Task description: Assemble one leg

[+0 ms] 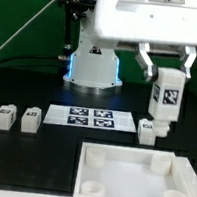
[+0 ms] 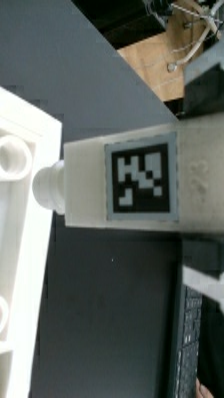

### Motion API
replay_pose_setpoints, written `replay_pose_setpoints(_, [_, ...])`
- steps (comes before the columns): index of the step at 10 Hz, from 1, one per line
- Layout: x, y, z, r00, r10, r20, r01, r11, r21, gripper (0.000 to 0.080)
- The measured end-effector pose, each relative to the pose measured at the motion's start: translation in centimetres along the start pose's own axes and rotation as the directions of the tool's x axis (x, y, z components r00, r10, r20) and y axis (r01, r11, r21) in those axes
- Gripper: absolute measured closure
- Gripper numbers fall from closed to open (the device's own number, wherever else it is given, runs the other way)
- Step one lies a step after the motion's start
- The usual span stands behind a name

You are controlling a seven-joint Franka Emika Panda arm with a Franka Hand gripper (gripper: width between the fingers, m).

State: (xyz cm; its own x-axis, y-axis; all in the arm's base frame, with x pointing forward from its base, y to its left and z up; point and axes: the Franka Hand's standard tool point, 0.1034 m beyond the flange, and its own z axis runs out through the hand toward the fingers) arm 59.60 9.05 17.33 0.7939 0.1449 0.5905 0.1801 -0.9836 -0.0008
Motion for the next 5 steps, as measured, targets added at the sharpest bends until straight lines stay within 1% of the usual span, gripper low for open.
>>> replay_pose_setpoints(1, [0.8,-0.3,1.1,1.0,0.006,0.003,-0.006,1.0,0.009,0.0506])
replay_pose_setpoints(2, [0.7,-0.6,2.0,1.0,0.005,0.009,-0.005,1.0,0.015,0.0506])
replay_pose_setpoints(4, [-0.5,-0.7,3.8,0.999,0.011,0.034,-0.011,1.0,0.02,0.0506])
replay_pose_setpoints(5, [-1.1,-0.7,4.3,0.999,0.012,0.047,-0.013,1.0,0.021,0.0506])
